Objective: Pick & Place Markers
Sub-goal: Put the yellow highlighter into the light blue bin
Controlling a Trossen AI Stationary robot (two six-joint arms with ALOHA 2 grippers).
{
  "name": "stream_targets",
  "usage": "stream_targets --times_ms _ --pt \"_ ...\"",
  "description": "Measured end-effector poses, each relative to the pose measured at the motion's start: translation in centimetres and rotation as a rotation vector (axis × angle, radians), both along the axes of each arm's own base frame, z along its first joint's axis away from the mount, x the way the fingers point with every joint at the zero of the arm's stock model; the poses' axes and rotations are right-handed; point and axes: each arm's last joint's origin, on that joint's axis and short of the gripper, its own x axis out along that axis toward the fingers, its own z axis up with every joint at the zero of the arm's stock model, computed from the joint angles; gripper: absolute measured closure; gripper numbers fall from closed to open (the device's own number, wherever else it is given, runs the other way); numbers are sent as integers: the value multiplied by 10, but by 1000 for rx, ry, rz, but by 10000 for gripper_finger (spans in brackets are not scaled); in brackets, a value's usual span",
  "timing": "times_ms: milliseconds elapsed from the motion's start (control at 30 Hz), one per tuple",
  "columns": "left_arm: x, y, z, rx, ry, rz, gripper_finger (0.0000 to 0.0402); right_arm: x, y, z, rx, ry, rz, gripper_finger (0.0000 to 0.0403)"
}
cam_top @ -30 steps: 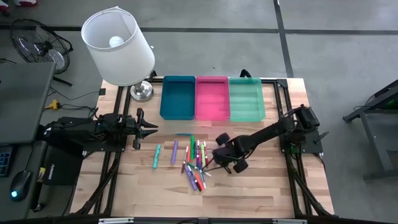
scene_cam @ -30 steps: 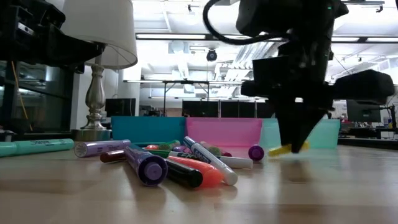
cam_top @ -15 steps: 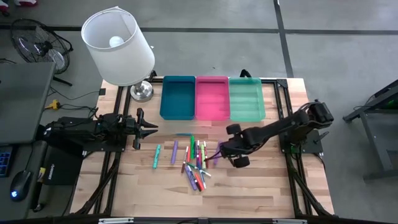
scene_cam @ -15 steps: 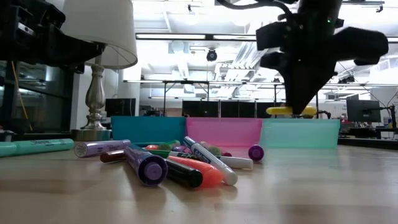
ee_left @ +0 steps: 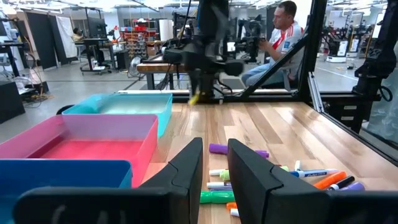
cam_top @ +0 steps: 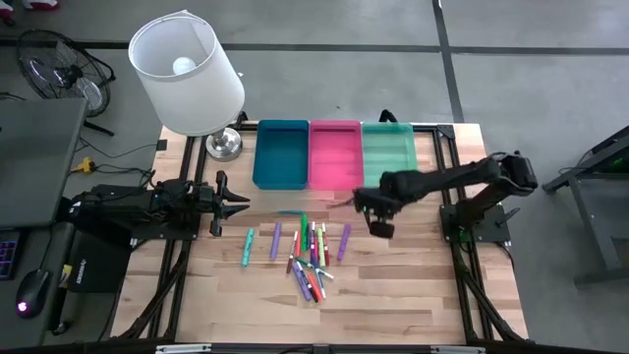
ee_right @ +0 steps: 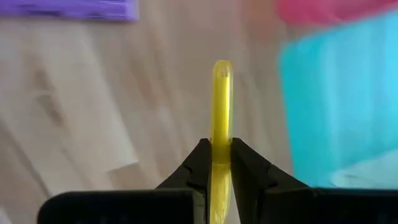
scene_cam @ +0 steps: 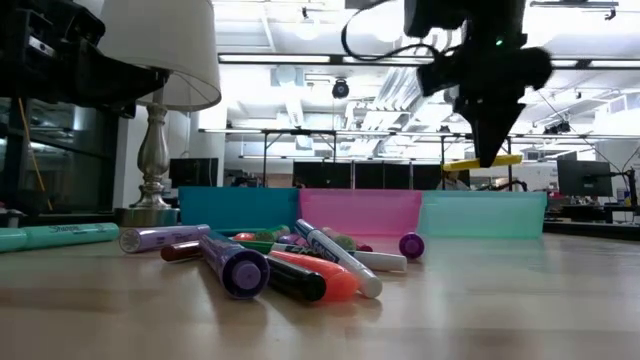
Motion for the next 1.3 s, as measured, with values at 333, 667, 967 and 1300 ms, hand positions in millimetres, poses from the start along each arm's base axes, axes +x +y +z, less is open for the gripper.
stream_targets --times_ms 333,667,967,1300 --pt "0 0 0 0 0 0 328 -15 -62 7 -111 48 -75 372" --pt "0 0 0 0 0 0 328 -18 -107 -10 -133 184 86 374" --pt "0 0 0 0 0 0 328 -8 -127 -35 -109 236 215 366" --pt "0 0 0 0 0 0 328 -3 -130 -43 -93 225 232 334"
